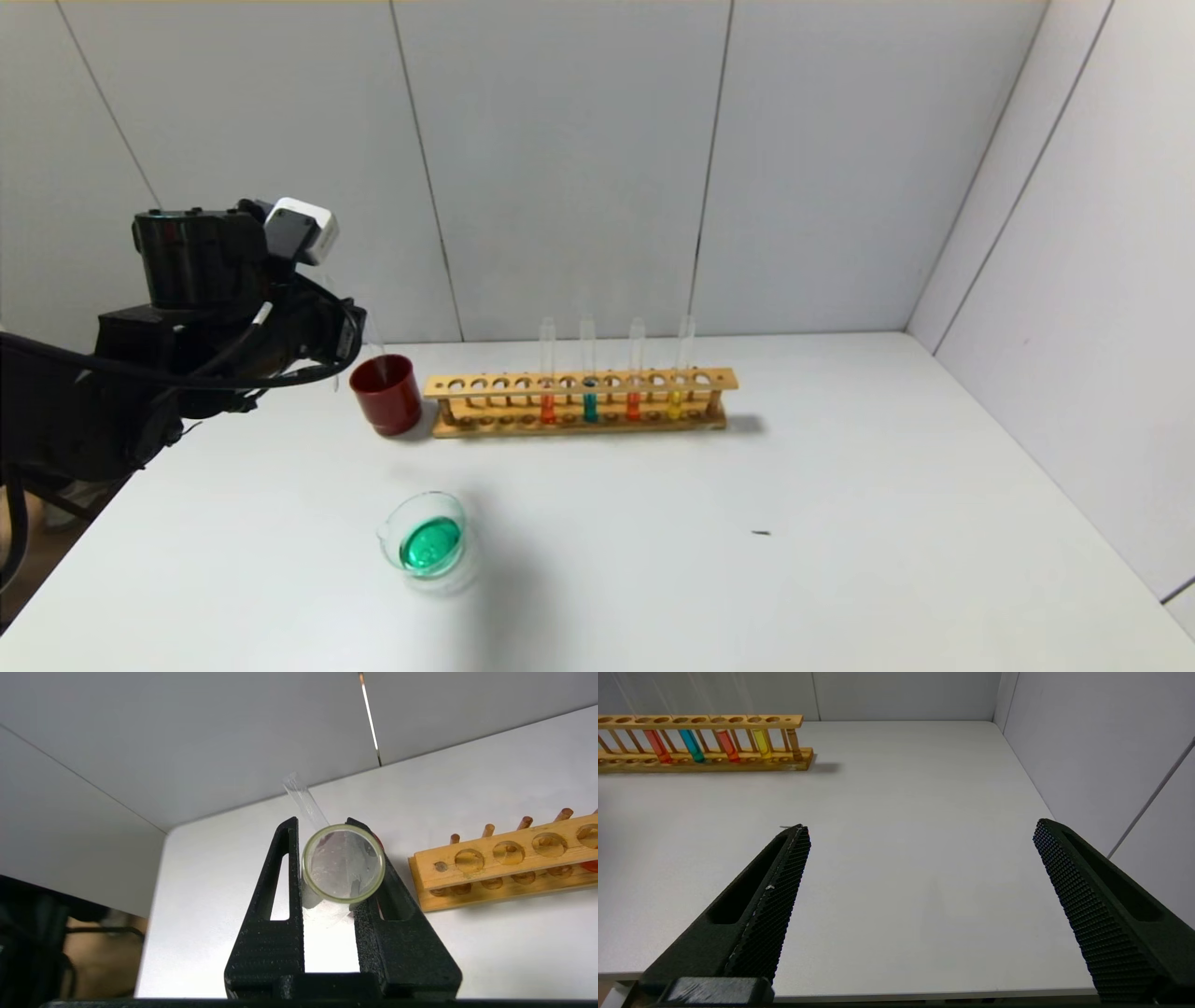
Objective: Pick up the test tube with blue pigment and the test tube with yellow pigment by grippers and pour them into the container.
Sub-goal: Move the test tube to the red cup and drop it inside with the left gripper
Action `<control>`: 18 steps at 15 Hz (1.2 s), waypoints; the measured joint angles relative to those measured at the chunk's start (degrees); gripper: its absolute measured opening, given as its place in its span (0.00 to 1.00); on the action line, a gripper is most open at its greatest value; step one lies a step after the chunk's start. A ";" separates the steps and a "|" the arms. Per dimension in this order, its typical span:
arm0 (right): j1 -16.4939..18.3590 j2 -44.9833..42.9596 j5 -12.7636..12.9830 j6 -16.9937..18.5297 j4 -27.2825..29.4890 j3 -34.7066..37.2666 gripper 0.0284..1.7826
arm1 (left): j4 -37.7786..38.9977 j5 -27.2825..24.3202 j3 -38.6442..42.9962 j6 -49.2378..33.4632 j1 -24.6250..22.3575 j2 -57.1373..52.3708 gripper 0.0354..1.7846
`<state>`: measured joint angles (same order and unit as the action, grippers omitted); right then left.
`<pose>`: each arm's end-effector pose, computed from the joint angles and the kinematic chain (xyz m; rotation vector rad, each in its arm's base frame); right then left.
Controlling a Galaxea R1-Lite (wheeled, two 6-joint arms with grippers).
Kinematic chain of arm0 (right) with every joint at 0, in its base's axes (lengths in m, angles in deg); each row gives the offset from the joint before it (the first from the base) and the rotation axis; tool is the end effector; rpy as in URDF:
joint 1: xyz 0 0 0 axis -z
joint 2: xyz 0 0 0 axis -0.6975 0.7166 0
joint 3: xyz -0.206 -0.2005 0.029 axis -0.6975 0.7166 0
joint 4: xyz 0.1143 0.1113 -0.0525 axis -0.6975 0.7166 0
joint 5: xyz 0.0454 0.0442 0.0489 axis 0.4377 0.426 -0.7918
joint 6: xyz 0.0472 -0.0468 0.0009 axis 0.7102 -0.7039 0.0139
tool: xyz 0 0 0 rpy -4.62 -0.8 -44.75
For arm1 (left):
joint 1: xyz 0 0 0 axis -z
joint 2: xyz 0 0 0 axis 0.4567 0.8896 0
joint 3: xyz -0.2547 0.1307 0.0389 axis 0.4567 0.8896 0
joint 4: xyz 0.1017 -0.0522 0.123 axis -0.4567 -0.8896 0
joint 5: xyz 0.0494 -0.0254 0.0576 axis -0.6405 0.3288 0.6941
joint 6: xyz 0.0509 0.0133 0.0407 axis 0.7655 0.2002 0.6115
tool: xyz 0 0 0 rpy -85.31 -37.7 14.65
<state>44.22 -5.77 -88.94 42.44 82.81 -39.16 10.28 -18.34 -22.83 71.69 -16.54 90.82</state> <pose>0.0076 0.0003 0.0749 0.0031 0.0040 0.0042 0.3386 -0.0479 0.1966 0.3047 0.2048 0.0235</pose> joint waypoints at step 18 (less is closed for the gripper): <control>0.00 0.00 0.00 -0.02 0.00 0.00 0.98 | 1.16 -13.64 -10.26 -4.24 -5.40 16.26 0.18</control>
<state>44.22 -5.77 -88.94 42.42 82.81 -39.16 11.44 -31.98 -33.09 67.44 -21.94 107.08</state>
